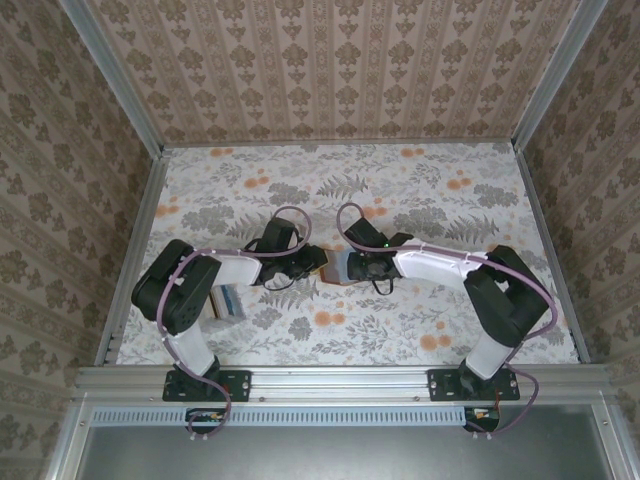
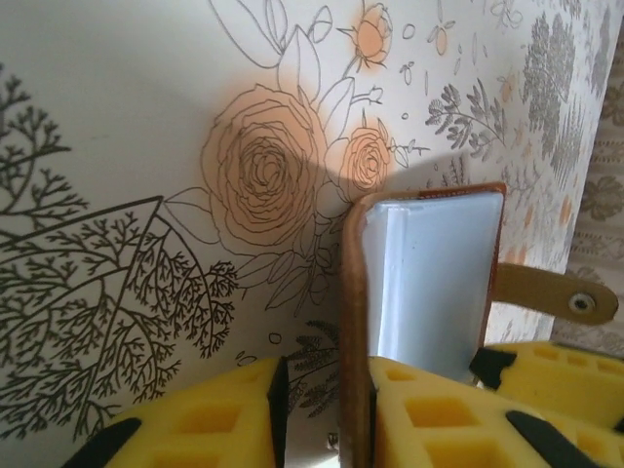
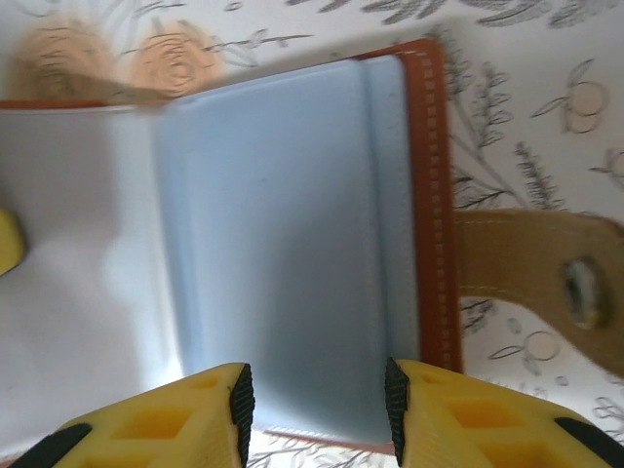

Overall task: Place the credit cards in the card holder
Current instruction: Open the card holder at the center of the table.

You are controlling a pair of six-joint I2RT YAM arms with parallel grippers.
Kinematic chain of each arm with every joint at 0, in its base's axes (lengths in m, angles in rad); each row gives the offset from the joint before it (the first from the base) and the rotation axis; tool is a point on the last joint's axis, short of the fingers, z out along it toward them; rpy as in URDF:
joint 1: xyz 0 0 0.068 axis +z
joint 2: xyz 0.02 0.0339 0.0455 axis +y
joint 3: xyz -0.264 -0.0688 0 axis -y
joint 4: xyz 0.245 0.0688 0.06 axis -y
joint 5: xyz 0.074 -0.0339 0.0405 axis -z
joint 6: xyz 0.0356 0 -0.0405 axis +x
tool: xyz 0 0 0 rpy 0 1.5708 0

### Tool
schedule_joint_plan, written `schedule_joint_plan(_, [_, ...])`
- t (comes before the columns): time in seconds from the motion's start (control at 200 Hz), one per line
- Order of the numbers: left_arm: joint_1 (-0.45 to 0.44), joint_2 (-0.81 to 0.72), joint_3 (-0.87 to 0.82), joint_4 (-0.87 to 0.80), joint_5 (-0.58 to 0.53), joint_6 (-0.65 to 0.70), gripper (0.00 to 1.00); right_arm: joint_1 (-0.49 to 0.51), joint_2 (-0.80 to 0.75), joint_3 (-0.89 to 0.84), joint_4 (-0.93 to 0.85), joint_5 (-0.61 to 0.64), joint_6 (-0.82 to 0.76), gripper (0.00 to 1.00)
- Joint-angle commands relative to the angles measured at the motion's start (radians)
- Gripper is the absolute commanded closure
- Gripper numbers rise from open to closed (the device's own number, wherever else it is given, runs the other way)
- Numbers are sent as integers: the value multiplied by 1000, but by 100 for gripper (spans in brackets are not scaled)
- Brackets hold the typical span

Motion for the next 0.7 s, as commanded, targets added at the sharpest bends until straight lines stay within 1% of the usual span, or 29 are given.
schedule_joint_plan(0.0, [19, -38, 25, -83, 19, 61, 63, 4, 22, 42, -94, 96, -17, 56])
schedule_joint_plan(0.105, [30, -51, 32, -134, 15, 89, 51, 6, 3, 52, -119, 102, -21, 56])
schedule_joint_plan(0.15, [32, -54, 34, -143, 22, 99, 48, 6, -9, 52, -122, 106, -27, 56])
schedule_joint_plan(0.23, [33, -80, 32, -172, 25, 115, 44, 8, -31, 64, -125, 99, -46, 55])
schedule_joint_plan(0.31, [37, -123, 27, -208, 0, 141, 41, 20, -67, 71, -124, 84, -76, 51])
schedule_joint_plan(0.355, [43, -144, 37, -240, -11, 174, 40, 32, -88, 61, -92, 70, -95, 49])
schedule_joint_plan(0.43, [56, -179, 71, -351, -48, 236, 37, 46, -100, 56, -30, 20, -127, 48])
schedule_joint_plan(0.505, [72, -225, 88, -424, -82, 271, 36, 53, -71, 93, -31, -26, -146, 48])
schedule_joint_plan(0.615, [119, -298, 93, -508, -74, 303, 33, 56, -4, 130, -13, -61, -179, 48])
schedule_joint_plan(0.67, [136, -341, 103, -605, -86, 325, 33, 55, 32, 146, -1, -80, -198, 48])
schedule_joint_plan(0.68, [161, -350, 104, -619, -90, 328, 32, 57, 39, 150, -2, -82, -201, 48])
schedule_joint_plan(0.695, [175, -361, 106, -651, -96, 332, 32, 58, 48, 157, -5, -82, -205, 48])
